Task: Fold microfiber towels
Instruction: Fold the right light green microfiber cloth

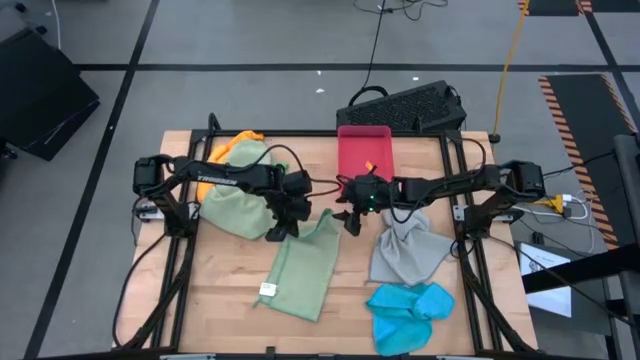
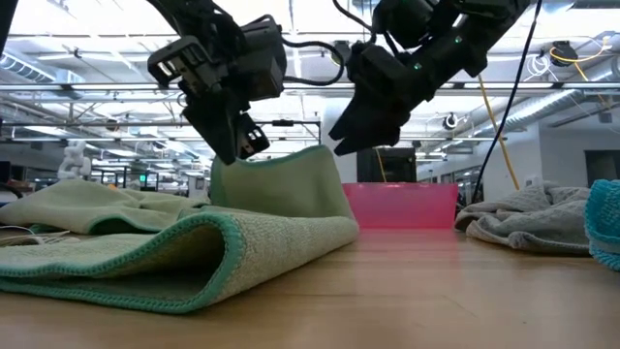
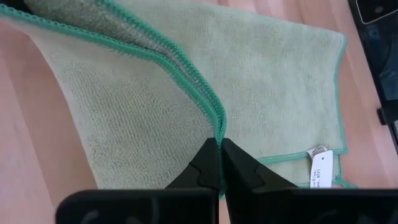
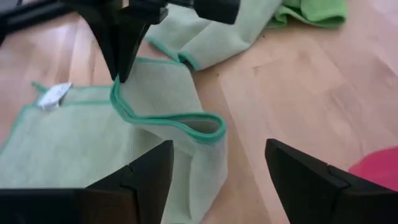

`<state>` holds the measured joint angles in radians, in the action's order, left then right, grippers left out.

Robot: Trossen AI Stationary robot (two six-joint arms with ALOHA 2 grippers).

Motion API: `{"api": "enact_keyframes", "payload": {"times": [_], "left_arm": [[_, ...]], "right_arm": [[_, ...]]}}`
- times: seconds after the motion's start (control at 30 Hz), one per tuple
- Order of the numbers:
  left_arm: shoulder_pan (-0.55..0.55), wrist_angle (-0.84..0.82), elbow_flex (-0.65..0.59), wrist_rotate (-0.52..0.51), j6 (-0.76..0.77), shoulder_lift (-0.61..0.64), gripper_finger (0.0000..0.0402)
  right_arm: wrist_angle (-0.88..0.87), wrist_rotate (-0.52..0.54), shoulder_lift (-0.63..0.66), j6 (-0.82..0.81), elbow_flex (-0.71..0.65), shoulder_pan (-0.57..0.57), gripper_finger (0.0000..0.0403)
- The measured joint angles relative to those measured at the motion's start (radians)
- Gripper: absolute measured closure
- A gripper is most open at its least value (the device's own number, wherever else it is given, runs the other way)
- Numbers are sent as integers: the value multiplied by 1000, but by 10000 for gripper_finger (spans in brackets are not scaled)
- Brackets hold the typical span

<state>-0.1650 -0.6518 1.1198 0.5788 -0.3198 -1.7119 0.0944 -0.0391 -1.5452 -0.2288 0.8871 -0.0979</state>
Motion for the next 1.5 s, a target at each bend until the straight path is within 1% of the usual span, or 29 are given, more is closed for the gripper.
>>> {"api": "enact_keyframes", "payload": {"times": [0.1, 0.2, 0.3, 0.43, 0.57, 0.63, 0.7, 0.77, 0.9, 1.03, 1.1, 1.13, 1.2, 1.3, 1.4, 1.47, 1.5], "left_arm": [[5, 1, 0, -4, 7, 0, 396], [5, 1, 0, -12, 8, 0, 394], [-1, 0, 0, -21, 8, 0, 398], [-6, -1, 0, -26, 7, 0, 393], [-5, 0, 0, -30, 8, 0, 397], [-5, 0, 0, -30, 8, 0, 396], [-5, 0, 0, -30, 8, 0, 393], [-5, -2, 0, -30, 8, 0, 395], [-5, -1, 0, -31, 14, 0, 396], [-12, -9, 0, -59, 15, 1, 395], [-24, -35, 0, -86, 41, 11, 397], [-32, -36, 0, -98, 57, 12, 397], [-48, -48, -1, -127, 89, 26, 395], [-67, -45, 0, -169, 118, 69, 395], [-93, -40, 0, -220, 166, 120, 397], [-108, -21, 0, -253, 194, 161, 395], [-114, -19, 1, -269, 199, 180, 395]], "right_arm": [[7, -21, -8, 79, 0, -1, 168], [26, -72, -37, 137, 0, -7, 173], [83, -83, -71, 144, 0, -13, 173], [141, -46, -105, 145, 0, -22, 174], [173, -127, -148, 144, 0, -36, 176], [204, -147, -170, 143, -1, -37, 183], [227, -148, -179, 132, -1, -37, 198], [247, -147, -185, 128, -1, -37, 222], [258, -148, -184, 129, -1, -37, 293], [247, -152, -166, 105, -1, -36, 367], [238, -201, -149, 46, -1, -39, 392], [228, -219, -138, 19, -1, -40, 396], [194, -218, -108, -8, -1, -37, 395], [134, -147, -46, -7, 0, -17, 391], [73, -111, 15, 1, 2, -8, 395], [7, -74, 55, -3, -1, -6, 398], [1, -50, 69, -8, -2, -5, 399]]}}
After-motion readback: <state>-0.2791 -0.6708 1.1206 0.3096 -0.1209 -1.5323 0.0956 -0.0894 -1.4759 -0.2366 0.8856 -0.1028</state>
